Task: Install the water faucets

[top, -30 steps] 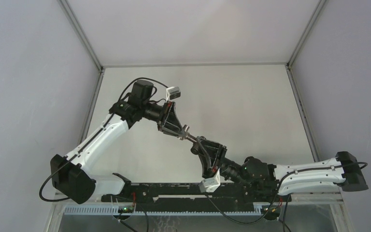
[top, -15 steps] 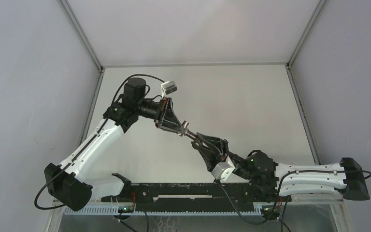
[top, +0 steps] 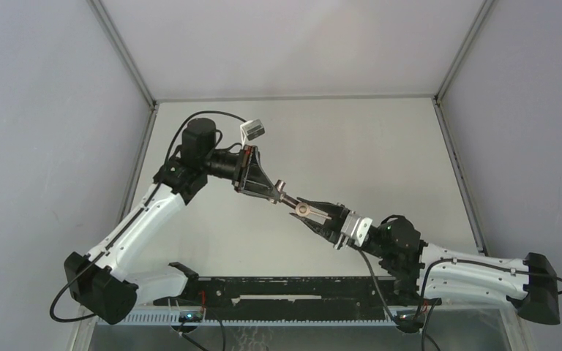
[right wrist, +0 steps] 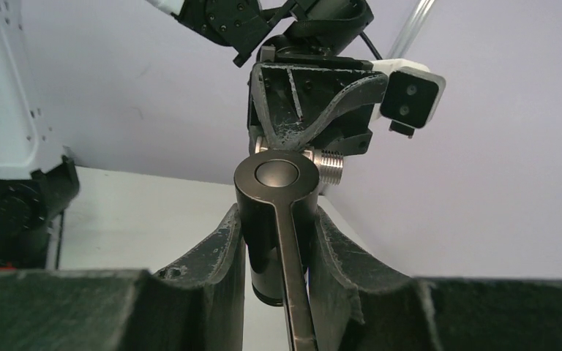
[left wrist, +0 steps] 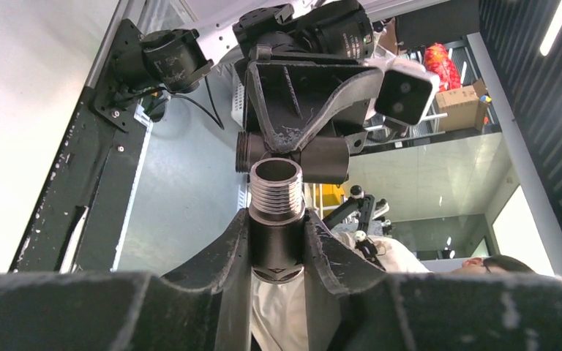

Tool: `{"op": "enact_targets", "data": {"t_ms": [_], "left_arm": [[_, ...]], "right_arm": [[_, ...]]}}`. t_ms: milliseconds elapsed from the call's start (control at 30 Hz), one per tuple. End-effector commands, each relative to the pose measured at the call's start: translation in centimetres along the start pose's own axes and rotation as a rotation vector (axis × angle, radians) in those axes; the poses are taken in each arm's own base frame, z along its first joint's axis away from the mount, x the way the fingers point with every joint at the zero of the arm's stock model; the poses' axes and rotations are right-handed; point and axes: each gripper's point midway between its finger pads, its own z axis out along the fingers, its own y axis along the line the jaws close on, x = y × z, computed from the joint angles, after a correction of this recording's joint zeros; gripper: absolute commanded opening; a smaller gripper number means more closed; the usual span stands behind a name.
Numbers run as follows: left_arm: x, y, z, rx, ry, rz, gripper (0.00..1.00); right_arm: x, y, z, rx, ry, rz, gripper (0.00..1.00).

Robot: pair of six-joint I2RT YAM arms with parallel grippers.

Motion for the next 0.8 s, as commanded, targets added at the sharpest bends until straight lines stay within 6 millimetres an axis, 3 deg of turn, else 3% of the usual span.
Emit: {"op": "enact_targets", "data": {"t_ms": [0, 567, 767], "left_arm": [[0.6, -0.9, 0.3, 0.019, -0.013, 0.086, 0.0], [-0.6, -2.7, 0.5, 0.058, -0.265, 0.363, 0.0], [-0.4, -2.7, 0.3, 0.031, -0.341, 0.514, 0.0]], "right_arm": [[-2.0, 0.7, 0.9, -0.071, -0.044, 0.293, 0.0], [-1.9, -0.6, 2.3, -0.168, 0.003, 0.857, 0.0], [-1.9, 0.4, 2.6, -0.328, 0.079, 1.019, 0.0]]}}
